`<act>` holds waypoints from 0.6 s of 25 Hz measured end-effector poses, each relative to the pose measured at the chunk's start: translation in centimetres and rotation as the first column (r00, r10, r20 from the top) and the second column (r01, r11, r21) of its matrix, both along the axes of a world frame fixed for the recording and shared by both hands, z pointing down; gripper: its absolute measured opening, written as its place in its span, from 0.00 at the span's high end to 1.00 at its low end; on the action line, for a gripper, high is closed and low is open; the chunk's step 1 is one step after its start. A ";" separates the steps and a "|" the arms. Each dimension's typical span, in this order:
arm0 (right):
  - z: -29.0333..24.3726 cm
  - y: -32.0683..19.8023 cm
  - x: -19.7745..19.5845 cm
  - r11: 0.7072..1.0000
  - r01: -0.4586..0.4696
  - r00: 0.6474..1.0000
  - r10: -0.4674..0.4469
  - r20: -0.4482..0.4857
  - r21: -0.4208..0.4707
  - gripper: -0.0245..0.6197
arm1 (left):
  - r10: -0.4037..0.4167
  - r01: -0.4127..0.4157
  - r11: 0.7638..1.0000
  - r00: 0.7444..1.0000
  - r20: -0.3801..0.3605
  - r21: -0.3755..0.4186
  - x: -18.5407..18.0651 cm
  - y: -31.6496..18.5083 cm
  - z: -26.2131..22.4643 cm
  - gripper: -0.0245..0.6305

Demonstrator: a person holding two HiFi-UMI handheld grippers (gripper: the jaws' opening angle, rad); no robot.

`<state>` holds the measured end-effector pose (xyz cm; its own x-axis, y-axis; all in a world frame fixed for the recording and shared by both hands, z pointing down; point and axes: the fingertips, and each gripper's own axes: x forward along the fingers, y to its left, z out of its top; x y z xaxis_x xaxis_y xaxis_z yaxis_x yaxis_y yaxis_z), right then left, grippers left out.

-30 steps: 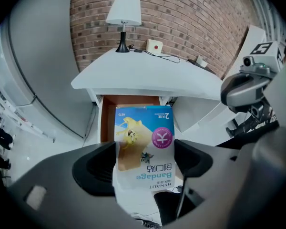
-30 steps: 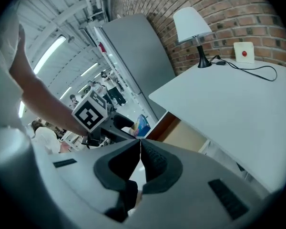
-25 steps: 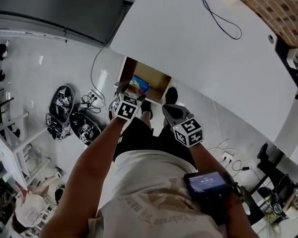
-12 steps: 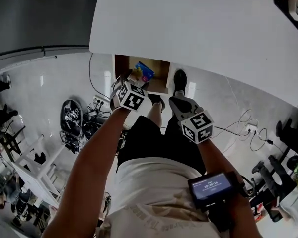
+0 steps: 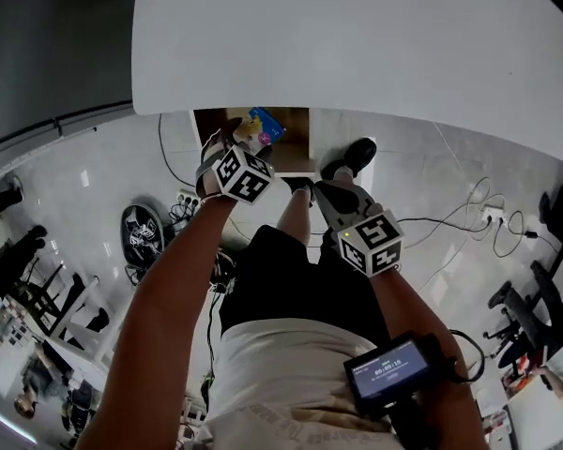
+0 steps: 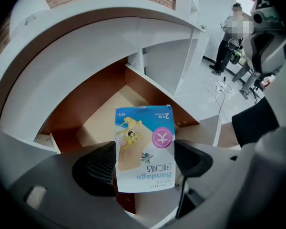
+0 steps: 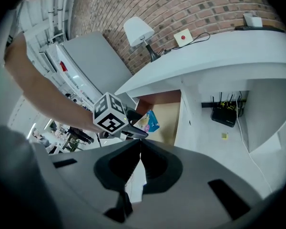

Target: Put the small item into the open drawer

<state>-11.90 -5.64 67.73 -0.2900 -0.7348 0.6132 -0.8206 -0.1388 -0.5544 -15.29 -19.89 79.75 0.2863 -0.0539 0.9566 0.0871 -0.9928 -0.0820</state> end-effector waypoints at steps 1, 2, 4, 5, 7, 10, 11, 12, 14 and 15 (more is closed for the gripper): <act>0.4 0.1 0.0 1.000 -0.010 1.000 0.010 0.004 0.001 0.95 | 0.015 -0.015 1.000 1.000 0.007 0.006 0.1 -0.1 0.6 0.38; 0.8 0.1 0.0 1.000 -0.020 1.000 0.020 0.010 0.000 0.95 | 0.027 -0.027 1.000 1.000 0.015 0.010 0.2 -0.3 1.3 0.38; 1.6 0.3 -0.2 0.999 -0.036 0.999 0.036 0.021 -0.007 0.95 | 0.047 -0.048 0.999 0.998 0.033 0.016 0.3 -0.5 2.5 0.38; 1.9 0.3 -0.2 0.999 -0.040 0.999 0.040 0.023 -0.010 0.95 | 0.059 -0.060 0.998 0.997 0.041 0.022 0.4 -0.6 3.0 0.38; 2.0 0.6 -0.3 0.999 -0.045 0.999 0.045 0.020 -0.010 0.95 | 0.091 -0.094 0.994 0.994 0.056 0.047 0.4 -0.7 3.5 0.38; 0.0 1.2 -0.3 0.998 -0.055 0.998 0.056 0.016 -0.007 0.95 | 0.141 -0.150 0.983 0.986 0.087 0.105 0.2 -1.0 2.4 0.38; -0.8 1.4 -0.2 0.998 -0.059 0.998 0.059 0.017 -0.006 0.95 | 0.149 -0.161 0.979 0.984 0.098 0.123 0.2 -1.3 1.9 0.38; -1.4 1.7 -0.1 0.998 -0.063 0.998 0.063 0.018 -0.006 0.95 | 0.151 -0.164 0.977 0.983 0.107 0.133 0.2 -1.4 1.8 0.38; -1.0 2.8 0.0 0.997 -0.071 0.997 0.071 0.018 -0.011 0.95 | 0.138 -0.154 0.980 0.983 0.119 0.130 0.2 -1.0 2.7 0.38; -0.2 3.5 0.0 0.997 -0.076 0.997 0.076 0.018 -0.018 0.95 | 0.132 -0.147 0.981 0.984 0.123 0.124 0.2 -0.5 3.8 0.38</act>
<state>-11.90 -2.15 67.53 -0.2451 -0.7443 0.6213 -0.7967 -0.2105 -0.5665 -15.10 -20.43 83.56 0.1893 -0.1492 0.9705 0.2403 -0.9513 -0.1932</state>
